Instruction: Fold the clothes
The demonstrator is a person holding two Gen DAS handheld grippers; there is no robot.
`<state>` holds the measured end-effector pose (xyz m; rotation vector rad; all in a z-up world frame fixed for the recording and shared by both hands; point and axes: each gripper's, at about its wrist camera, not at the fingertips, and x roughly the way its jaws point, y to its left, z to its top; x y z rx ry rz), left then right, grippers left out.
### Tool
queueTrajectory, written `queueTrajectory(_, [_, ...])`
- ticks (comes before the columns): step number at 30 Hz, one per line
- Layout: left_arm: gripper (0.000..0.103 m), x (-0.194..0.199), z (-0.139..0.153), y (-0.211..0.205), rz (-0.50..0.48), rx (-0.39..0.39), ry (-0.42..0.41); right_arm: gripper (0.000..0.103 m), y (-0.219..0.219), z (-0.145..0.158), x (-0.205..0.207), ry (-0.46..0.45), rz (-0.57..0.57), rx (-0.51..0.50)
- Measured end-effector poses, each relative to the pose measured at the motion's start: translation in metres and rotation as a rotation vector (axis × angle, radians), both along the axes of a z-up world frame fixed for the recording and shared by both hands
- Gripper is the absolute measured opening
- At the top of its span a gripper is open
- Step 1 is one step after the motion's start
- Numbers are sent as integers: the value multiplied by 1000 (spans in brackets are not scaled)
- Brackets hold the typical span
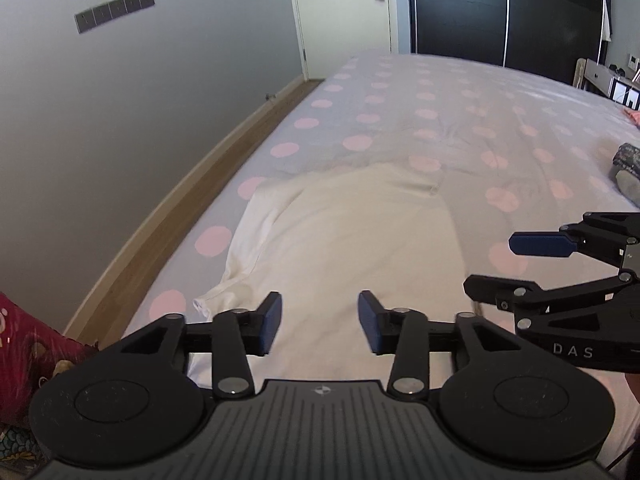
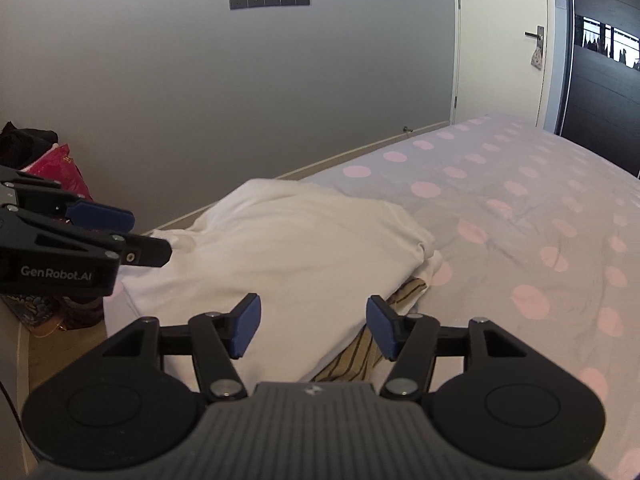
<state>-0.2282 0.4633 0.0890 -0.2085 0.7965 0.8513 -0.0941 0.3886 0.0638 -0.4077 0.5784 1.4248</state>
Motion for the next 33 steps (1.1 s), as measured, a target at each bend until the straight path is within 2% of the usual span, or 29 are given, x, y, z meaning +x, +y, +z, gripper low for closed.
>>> queueTrajectory(5, [54,6,38,-39,0,90,-14,64,-36,35,-8,-13,-17,33])
queueTrajectory(6, [59,7,45,-47,3,104,-20,64,-44,42,-9,-26,-25,38])
queueTrajectory(11, [70,7,62,-89,44,157,-53,67,-85,64,-13,-46,-61,43])
queueTrajectory(13, [72,5,60,-102,68,160,-71,68,-101,69,-15,-60,-80,43])
queueTrajectory(17, [73,-3,50,-123,102,116,-118,71,-128,68,-20,-101,-114,54])
queueTrajectory(26, [74,-10,25,-160,188,96,-162,78,-171,48,-34,-132,-206,119])
queueTrajectory(29, [74,-13,21,-167,206,89,-173,85,-180,42,-33,-122,-251,144])
queueTrajectory(33, [75,-17,10,-169,234,78,-185,87,-191,28,-32,-69,-299,159])
